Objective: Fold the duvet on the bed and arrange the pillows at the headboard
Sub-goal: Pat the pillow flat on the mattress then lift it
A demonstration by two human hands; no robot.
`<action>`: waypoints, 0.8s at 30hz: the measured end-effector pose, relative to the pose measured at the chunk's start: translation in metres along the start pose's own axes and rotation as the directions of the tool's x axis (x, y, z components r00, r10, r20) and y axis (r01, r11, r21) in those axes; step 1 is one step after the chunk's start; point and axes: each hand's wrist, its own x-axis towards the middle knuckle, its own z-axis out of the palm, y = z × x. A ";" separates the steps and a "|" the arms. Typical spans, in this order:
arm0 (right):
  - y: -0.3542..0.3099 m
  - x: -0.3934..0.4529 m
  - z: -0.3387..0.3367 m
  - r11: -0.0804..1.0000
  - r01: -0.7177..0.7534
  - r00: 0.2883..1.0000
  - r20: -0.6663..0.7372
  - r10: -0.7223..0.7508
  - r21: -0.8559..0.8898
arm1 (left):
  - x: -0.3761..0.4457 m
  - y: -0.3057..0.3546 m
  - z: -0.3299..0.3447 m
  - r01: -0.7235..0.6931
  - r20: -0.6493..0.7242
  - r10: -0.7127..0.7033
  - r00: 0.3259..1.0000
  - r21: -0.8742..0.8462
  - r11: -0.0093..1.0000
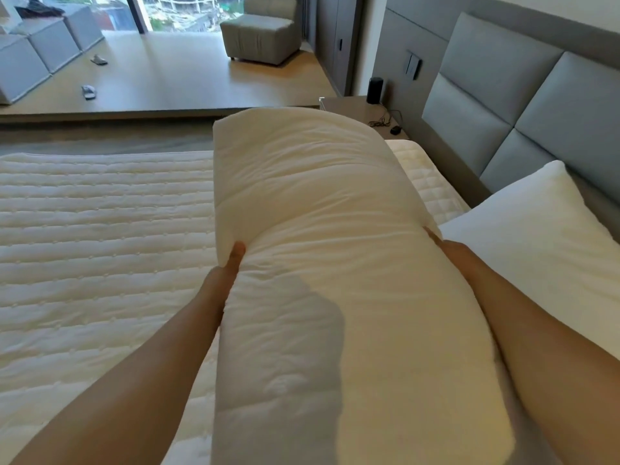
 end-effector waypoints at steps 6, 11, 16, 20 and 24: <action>0.022 -0.001 0.078 0.902 0.128 0.992 0.052 -0.117 -0.413 | 0.013 -0.062 0.026 0.141 0.024 -0.164 0.986 0.400 0.905; 0.034 -0.032 0.124 0.795 0.205 0.970 0.007 -0.244 -0.571 | 0.020 -0.060 0.042 0.089 -0.072 -0.063 0.995 0.462 0.882; 0.033 -0.082 0.157 0.613 0.490 0.830 0.118 -0.545 -0.620 | 0.014 -0.021 0.057 -0.266 -0.178 0.370 0.912 0.429 0.863; 0.043 -0.099 0.196 0.578 0.500 0.826 0.155 -0.542 -0.645 | 0.020 -0.012 0.098 -0.468 0.136 0.569 0.811 0.735 0.491; 0.036 -0.093 0.226 0.569 0.490 0.838 0.177 -0.517 -0.660 | 0.066 -0.054 0.092 -0.396 0.212 0.483 0.849 0.861 0.318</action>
